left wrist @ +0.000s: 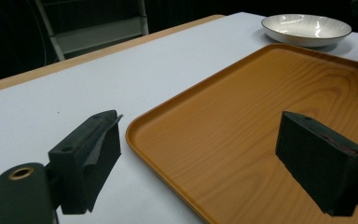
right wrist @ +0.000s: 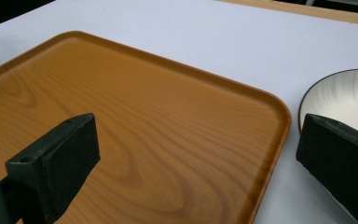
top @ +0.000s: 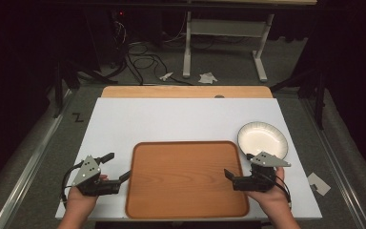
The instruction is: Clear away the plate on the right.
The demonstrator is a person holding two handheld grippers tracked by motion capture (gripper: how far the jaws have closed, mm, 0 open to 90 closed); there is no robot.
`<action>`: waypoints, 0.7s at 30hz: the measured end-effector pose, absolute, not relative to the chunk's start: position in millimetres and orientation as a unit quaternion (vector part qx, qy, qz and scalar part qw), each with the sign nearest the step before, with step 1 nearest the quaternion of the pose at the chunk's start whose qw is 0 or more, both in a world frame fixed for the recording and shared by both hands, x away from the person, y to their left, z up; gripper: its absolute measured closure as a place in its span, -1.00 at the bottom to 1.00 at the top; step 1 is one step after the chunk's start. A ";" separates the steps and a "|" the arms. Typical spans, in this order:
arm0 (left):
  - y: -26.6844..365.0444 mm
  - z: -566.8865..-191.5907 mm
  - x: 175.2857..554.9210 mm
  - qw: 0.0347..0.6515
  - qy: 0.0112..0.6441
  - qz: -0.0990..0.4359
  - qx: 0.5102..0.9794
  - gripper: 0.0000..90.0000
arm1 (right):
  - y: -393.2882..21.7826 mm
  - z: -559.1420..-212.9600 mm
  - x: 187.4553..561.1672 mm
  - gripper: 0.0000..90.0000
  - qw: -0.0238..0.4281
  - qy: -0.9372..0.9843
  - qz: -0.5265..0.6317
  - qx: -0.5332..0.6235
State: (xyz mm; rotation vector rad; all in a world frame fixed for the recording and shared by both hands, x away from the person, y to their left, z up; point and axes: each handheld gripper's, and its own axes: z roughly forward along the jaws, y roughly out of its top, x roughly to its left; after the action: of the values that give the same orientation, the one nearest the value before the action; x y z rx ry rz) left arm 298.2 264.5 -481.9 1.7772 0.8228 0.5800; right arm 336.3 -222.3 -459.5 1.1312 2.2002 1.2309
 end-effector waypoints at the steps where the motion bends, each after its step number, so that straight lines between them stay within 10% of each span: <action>1: 264.5 -482.0 298.6 0.520 0.345 0.241 0.744 -0.68 | -223.2 -461.1 336.3 -1.00 0.186 0.782 0.439 0.402; 21: 262.3 -483.6 300.3 0.520 0.347 0.238 0.743 -0.68 | -234.8 -461.4 339.9 -1.00 0.185 0.770 0.453 0.410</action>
State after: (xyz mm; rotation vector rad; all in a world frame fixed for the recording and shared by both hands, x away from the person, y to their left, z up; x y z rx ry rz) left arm 300.3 262.3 -483.6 1.7823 0.8311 0.5700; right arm 339.9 -234.8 -461.4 1.1546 2.1695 1.2782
